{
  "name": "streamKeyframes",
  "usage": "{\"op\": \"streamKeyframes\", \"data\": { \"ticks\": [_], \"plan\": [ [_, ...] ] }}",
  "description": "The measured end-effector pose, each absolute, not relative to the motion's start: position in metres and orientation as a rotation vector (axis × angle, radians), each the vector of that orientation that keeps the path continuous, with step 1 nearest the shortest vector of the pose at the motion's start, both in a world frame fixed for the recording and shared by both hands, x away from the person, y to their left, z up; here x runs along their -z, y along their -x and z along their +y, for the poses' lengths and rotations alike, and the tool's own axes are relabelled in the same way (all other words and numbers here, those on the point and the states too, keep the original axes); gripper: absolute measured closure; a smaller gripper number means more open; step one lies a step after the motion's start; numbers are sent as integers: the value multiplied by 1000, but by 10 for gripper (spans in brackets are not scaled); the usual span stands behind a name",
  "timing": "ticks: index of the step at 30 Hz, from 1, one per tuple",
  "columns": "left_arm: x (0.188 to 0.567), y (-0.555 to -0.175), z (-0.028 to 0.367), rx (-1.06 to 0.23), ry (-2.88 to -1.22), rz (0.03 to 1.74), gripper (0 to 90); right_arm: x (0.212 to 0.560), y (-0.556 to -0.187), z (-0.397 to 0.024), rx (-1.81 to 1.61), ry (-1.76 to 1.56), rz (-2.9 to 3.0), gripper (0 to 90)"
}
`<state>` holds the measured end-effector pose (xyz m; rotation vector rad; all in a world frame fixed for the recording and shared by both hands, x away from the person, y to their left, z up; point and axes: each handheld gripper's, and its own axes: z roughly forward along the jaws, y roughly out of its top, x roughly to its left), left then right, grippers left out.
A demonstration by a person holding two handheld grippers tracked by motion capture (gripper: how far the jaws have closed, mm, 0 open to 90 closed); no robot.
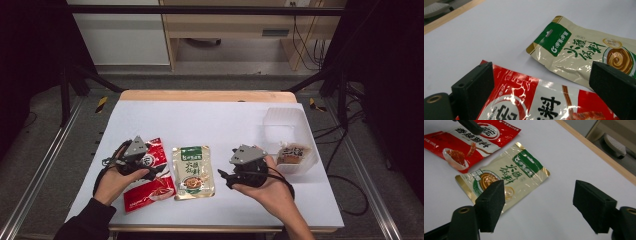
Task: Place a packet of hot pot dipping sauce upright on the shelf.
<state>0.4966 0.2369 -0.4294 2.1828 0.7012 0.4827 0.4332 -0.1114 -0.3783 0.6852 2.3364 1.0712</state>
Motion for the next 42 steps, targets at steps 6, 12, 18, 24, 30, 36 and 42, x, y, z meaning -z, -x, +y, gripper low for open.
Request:
{"op": "streamKeyframes", "data": {
  "ticks": [6,12,18,24,30,36,42],
  "plan": [
    [438,-518,217,-417,-2249,670,61,400,-442,-86,-1066,-679,2342,290],
    [444,-539,206,-372,-2268,677,63,421,-447,-68,-1047,-664,2309,296],
    [453,-549,204,-347,-2299,679,72,438,-443,-58,-1063,-668,2318,296],
    [460,-552,200,-314,-2324,673,85,443,-438,-57,-1060,-675,2336,295],
    [465,-557,193,-289,-2334,664,94,446,-433,-58,-1051,-675,2342,295],
    [468,-558,192,-256,-2344,668,108,448,-432,-57,-1057,-675,2350,293],
    [468,-556,190,-218,-2350,661,163,448,-432,-59,-1059,-679,2354,288]
  ]
}}
